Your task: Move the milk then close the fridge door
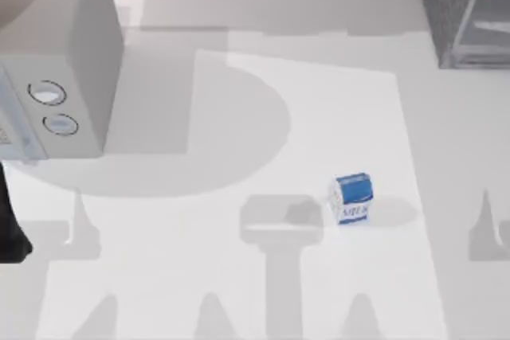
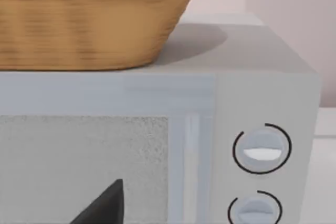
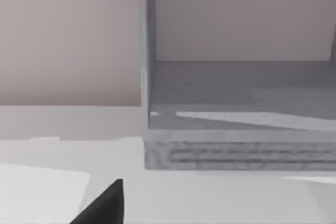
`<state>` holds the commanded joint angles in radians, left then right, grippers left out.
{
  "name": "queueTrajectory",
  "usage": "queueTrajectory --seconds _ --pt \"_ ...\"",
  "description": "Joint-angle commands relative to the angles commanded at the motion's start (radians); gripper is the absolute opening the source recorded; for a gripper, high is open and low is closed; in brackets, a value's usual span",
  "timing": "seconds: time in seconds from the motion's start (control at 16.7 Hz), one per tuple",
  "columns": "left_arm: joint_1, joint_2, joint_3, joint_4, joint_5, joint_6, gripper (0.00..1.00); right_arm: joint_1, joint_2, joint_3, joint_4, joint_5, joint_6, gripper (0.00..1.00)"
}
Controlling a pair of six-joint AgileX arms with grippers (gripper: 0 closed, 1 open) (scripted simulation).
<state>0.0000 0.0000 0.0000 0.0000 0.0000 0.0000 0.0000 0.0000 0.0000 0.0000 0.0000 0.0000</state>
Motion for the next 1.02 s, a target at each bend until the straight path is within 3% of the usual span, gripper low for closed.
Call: queueTrajectory --seconds 0.18,0.36,0.84,1.02 --pt "0.0 0.0 0.0 0.0 0.0 0.0 1.0 0.014 0.014 0.001 0.013 0.014 0.002 1.0" --pt "0.0 0.0 0.0 0.0 0.0 0.0 1.0 0.114 0.11 0.004 0.107 0.114 0.009 1.0" --pt "0.0 0.0 0.0 0.0 0.0 0.0 1.0 0.664 0.549 0.017 0.522 0.667 0.018 1.0" --pt "0.0 0.0 0.0 0.0 0.0 0.0 1.0 0.827 0.681 0.022 0.648 0.831 0.018 1.0"
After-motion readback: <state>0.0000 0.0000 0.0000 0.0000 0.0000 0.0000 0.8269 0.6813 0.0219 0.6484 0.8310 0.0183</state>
